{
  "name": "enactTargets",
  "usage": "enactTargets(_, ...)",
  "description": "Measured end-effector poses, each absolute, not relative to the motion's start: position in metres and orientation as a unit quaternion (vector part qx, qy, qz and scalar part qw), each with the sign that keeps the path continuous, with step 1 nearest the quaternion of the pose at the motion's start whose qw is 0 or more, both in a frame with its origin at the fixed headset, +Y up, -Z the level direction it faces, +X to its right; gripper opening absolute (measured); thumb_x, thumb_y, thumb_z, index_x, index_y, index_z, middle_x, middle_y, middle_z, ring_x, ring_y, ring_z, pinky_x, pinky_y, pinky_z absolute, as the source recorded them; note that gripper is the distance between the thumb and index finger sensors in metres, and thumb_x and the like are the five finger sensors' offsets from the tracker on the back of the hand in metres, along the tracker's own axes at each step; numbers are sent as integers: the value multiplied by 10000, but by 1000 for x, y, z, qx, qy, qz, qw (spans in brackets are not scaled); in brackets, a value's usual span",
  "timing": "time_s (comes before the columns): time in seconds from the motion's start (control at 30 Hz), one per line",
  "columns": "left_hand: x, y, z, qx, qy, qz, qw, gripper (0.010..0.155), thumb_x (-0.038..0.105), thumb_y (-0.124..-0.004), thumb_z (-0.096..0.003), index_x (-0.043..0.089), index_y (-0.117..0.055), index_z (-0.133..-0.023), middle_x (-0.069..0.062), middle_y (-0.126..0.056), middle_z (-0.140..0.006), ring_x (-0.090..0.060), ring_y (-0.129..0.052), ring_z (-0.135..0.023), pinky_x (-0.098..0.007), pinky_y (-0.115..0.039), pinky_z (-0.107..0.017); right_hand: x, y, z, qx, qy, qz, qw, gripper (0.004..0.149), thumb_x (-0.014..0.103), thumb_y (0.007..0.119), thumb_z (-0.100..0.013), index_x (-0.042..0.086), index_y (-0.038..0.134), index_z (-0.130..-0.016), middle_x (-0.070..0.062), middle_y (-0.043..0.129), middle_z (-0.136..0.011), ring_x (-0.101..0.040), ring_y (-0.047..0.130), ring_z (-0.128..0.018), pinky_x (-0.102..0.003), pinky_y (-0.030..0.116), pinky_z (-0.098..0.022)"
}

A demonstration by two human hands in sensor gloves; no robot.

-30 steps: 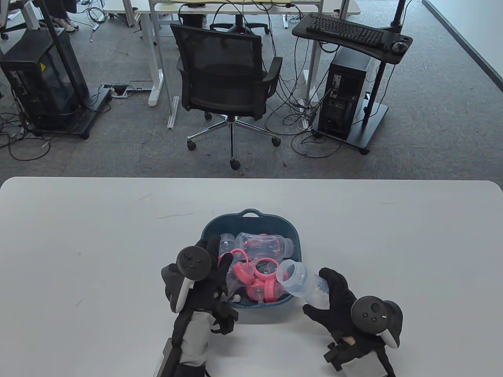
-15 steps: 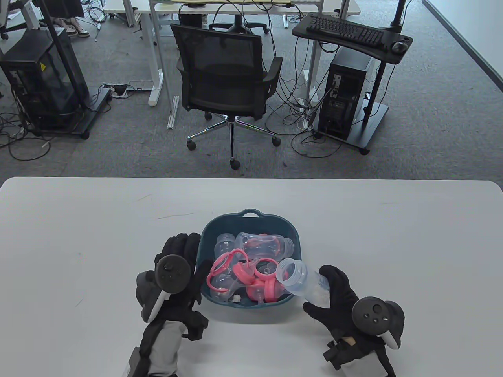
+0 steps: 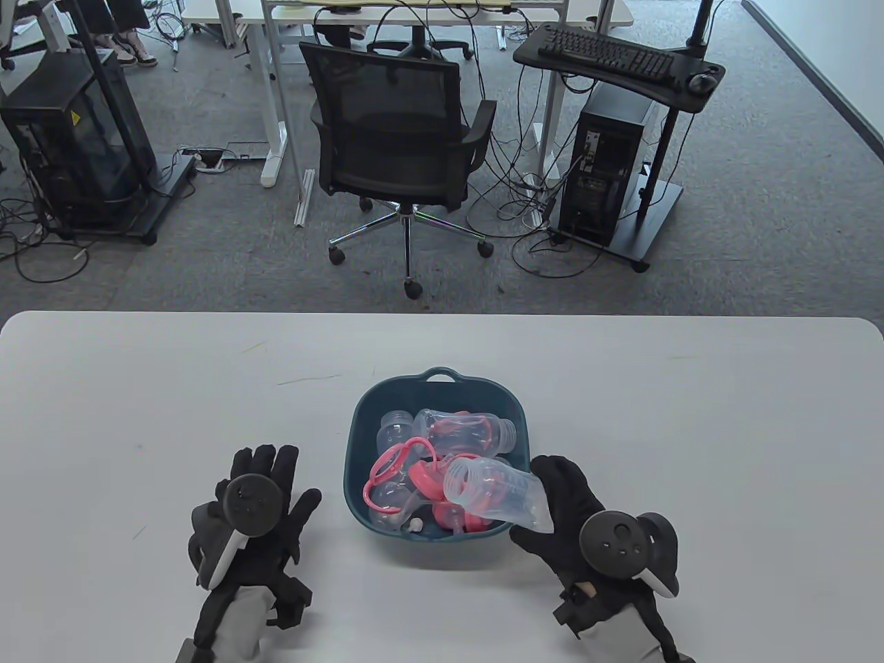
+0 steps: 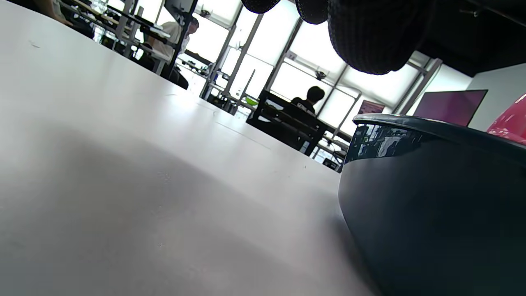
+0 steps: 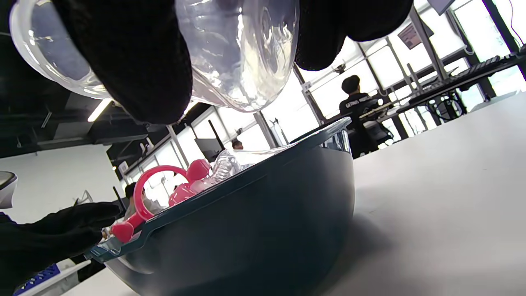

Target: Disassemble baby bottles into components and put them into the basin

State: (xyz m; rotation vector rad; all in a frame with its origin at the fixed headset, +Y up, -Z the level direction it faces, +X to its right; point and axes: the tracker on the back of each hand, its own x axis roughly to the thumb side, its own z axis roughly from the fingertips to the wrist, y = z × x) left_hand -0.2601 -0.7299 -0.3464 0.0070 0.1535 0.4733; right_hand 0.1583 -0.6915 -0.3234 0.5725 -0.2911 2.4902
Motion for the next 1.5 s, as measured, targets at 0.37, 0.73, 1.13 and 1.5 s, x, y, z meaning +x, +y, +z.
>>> enactTargets(0.37,-271,-739,-345,-9,94,233,968,724,547,-737,-480,455,-342,-1080,104,-196,-1168,-229,-98,-1177,-556,-131,-814,116,-690,-347,249,-51,944,210,930,308,980,-413,201,378,-1114,-119,412,-1151,-432,615,-997,-624,545,-693)
enactTargets(0.73,-273,-742,-344,-17,102,226,969,732,543,-741,-480,455,-334,-1082,100,-182,-1167,-230,-66,-1174,-553,-124,-812,121,-694,-354,244,-19,937,247,886,248,935,-462,228,340,-1118,-92,307,-1189,-437,420,-1077,-664,477,-699)
enactTargets(1.13,-275,-741,-342,-17,106,224,969,731,541,-743,-478,463,-332,-1078,116,-177,-1166,-215,-55,-1173,-551,-114,-812,179,-685,-337,190,-136,934,271,759,340,863,-512,217,417,-1113,-99,384,-1184,-421,305,-1080,-663,381,-712)
enactTargets(1.5,-275,-741,-342,-21,105,223,969,739,539,-748,-478,473,-320,-1076,132,-154,-1166,-205,-33,-1171,-550,-104,-810,217,-711,-330,114,-141,969,169,742,351,843,-525,228,412,-1117,-86,380,-1191,-368,204,-1086,-659,246,-719)
